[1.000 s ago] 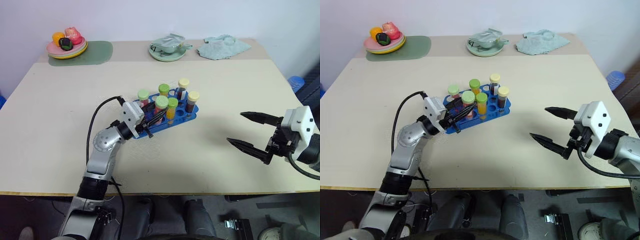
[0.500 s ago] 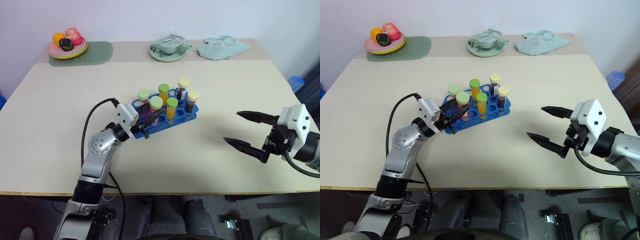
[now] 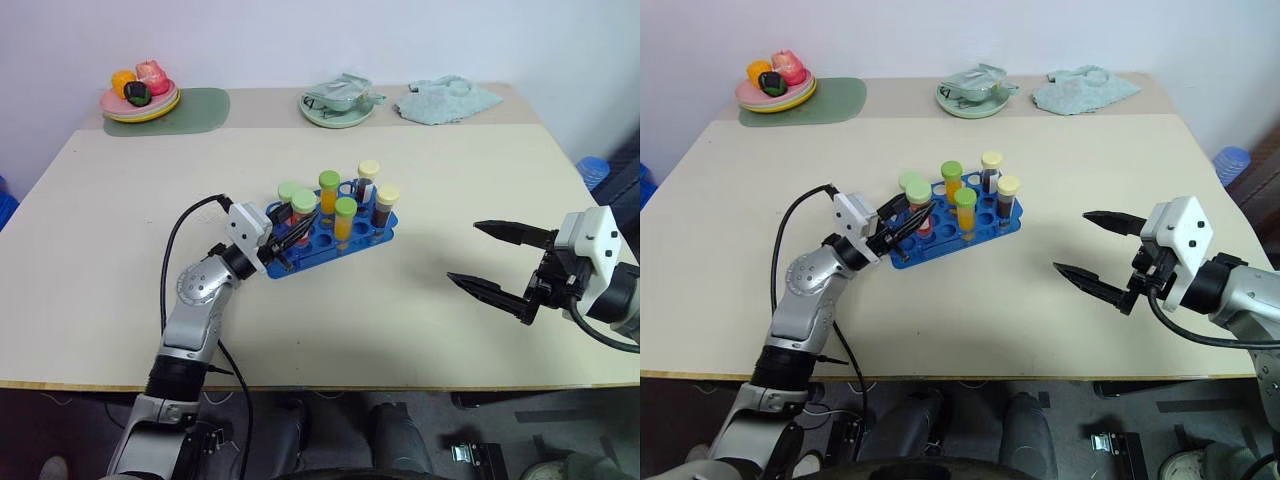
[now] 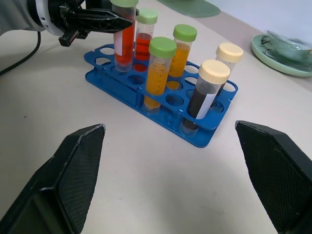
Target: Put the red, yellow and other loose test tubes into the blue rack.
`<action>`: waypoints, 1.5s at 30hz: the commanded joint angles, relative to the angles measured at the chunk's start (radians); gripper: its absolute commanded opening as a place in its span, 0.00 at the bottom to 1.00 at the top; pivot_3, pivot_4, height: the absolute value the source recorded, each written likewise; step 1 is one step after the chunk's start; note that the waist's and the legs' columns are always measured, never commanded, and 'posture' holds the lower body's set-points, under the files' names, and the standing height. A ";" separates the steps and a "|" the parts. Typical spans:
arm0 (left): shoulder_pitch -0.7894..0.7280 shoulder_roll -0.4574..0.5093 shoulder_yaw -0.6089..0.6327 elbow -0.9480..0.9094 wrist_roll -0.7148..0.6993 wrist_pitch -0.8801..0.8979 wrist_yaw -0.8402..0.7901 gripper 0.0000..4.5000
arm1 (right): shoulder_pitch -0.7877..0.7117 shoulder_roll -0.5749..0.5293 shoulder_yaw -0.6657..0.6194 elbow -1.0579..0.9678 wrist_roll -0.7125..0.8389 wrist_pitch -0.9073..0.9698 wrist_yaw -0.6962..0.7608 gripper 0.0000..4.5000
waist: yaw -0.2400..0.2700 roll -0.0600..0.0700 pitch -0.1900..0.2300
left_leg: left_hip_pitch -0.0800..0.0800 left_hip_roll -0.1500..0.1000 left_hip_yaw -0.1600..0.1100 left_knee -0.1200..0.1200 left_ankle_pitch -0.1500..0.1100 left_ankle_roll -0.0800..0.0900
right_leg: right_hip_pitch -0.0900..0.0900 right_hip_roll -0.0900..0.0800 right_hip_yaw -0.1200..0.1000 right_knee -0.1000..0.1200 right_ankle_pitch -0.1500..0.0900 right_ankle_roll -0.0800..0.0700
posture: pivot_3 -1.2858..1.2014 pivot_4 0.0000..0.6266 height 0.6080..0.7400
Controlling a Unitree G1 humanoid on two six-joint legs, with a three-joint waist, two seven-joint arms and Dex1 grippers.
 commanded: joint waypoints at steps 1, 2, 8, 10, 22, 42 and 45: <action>0.047 0.013 -0.036 0.019 -0.012 0.019 -0.055 0.19 | -0.007 -0.006 -0.011 -0.032 0.012 -0.006 -0.008 0.98 | 0.000 0.002 -0.001 | 0.000 0.000 0.000 0.000 0.000 0.000 | 0.000 0.000 0.000 0.000 0.000 0.000 | 0.52 0.24 1.00; 0.050 0.013 -0.039 0.016 -0.020 0.018 -0.069 0.19 | -0.007 -0.005 -0.010 -0.033 0.012 -0.007 -0.010 0.98 | 0.000 0.002 -0.002 | 0.000 0.000 0.000 0.000 0.000 0.000 | 0.000 0.000 0.000 -0.001 0.000 0.000 | 0.52 0.24 1.00; 0.034 0.010 -0.049 0.070 0.006 -0.002 -0.078 0.19 | -0.010 -0.002 -0.001 -0.038 0.016 -0.005 -0.021 0.98 | 0.001 0.002 -0.002 | 0.000 0.000 0.000 -0.002 0.000 0.000 | -0.001 0.000 0.000 -0.002 0.000 0.000 | 0.52 0.24 1.00; 0.022 0.013 -0.045 0.101 0.017 -0.017 -0.076 0.19 | -0.010 -0.003 0.000 -0.039 0.017 -0.006 -0.023 0.98 | 0.001 0.002 -0.002 | 0.000 0.000 0.000 -0.002 0.000 0.000 | -0.001 0.000 0.000 -0.002 0.000 0.000 | 0.52 0.24 1.00; 0.023 0.015 -0.019 0.036 -0.011 0.015 -0.058 0.72 | -0.016 0.017 0.044 -0.031 0.005 -0.027 -0.030 0.98 | -0.002 0.001 -0.001 | -0.001 0.000 0.000 -0.004 0.000 0.000 | -0.002 0.000 0.000 -0.003 0.000 0.000 | 0.52 0.24 1.00; 0.257 0.227 0.192 -0.282 -0.205 0.133 -0.067 0.72 | -0.226 0.158 0.349 0.239 -0.129 -0.215 0.057 0.98 | -0.001 0.002 0.000 | -0.001 0.001 -0.001 -0.006 0.000 0.000 | -0.002 0.000 0.000 -0.006 0.000 0.000 | 0.52 0.24 1.00; 0.296 0.286 0.204 -0.327 -0.270 0.194 -0.134 0.72 | -0.210 0.160 0.342 0.252 -0.135 -0.228 0.064 0.98 | -0.002 0.002 0.000 | -0.001 0.001 -0.001 -0.006 0.000 0.000 | -0.002 0.000 0.000 -0.006 0.000 0.000 | 0.52 0.24 1.00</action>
